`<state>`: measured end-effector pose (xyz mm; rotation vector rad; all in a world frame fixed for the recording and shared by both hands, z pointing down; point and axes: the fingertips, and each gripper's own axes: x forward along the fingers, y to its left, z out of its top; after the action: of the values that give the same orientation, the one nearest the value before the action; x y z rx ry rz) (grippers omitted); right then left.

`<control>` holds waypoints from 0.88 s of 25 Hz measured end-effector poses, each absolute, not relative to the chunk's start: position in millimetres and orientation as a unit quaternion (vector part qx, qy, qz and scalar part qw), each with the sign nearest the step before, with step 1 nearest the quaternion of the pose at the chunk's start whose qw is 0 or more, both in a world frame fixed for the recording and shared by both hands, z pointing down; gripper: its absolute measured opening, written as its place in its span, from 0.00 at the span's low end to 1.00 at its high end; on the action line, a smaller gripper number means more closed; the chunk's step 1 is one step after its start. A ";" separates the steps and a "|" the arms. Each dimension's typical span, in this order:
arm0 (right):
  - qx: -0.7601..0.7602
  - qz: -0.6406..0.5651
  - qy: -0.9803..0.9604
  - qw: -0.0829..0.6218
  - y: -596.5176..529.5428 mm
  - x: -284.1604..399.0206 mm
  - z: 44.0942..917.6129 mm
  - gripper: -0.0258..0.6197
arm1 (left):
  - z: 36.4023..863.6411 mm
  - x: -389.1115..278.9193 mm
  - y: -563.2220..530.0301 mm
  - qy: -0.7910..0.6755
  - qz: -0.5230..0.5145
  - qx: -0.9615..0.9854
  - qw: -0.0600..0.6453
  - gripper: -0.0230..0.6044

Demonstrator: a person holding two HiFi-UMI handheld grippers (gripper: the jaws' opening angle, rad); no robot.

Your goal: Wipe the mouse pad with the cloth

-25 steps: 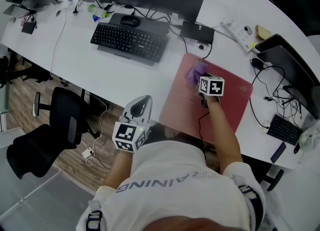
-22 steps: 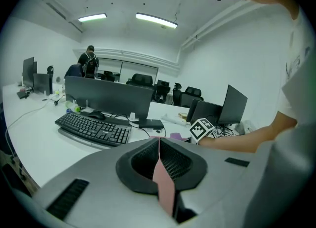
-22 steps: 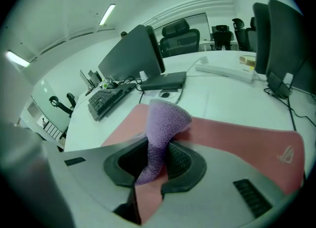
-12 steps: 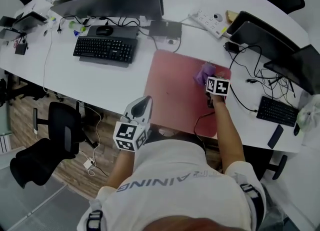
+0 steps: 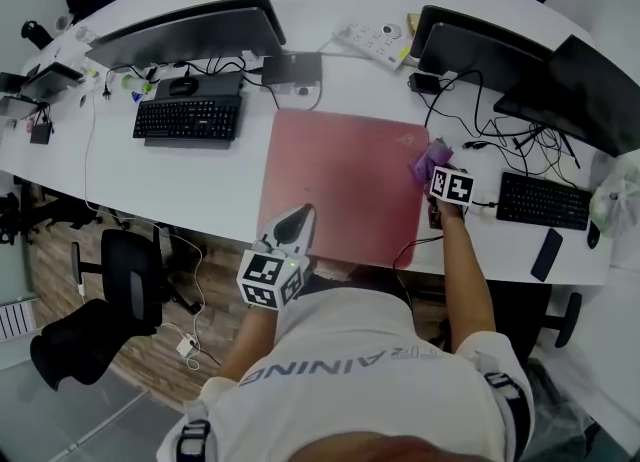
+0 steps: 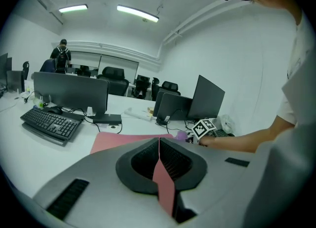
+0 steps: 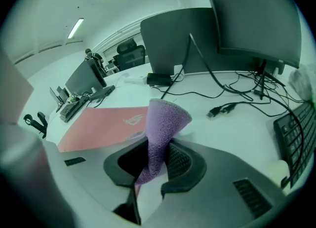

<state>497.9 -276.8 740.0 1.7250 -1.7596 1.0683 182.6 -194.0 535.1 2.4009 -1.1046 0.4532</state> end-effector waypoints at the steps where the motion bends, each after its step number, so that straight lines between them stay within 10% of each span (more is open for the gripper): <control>1: 0.628 0.390 -0.635 0.224 -273.4 504.4 742.0 0.20 | 537.3 186.1 -189.7 -0.399 0.168 0.871 0.231 0.09; 9: 0.634 0.355 -0.660 0.192 -269.2 473.3 708.3 0.20 | 540.8 163.4 -184.0 -0.393 0.168 0.869 0.249 0.09; 22: 0.514 0.359 -0.753 0.198 -275.0 213.3 678.9 0.20 | 552.9 10.5 -204.6 -0.414 0.160 0.854 0.270 0.09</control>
<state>213.3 -275.0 678.9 1.4377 -2.1084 1.0051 10.5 -204.6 552.9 2.3019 -1.1164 0.4324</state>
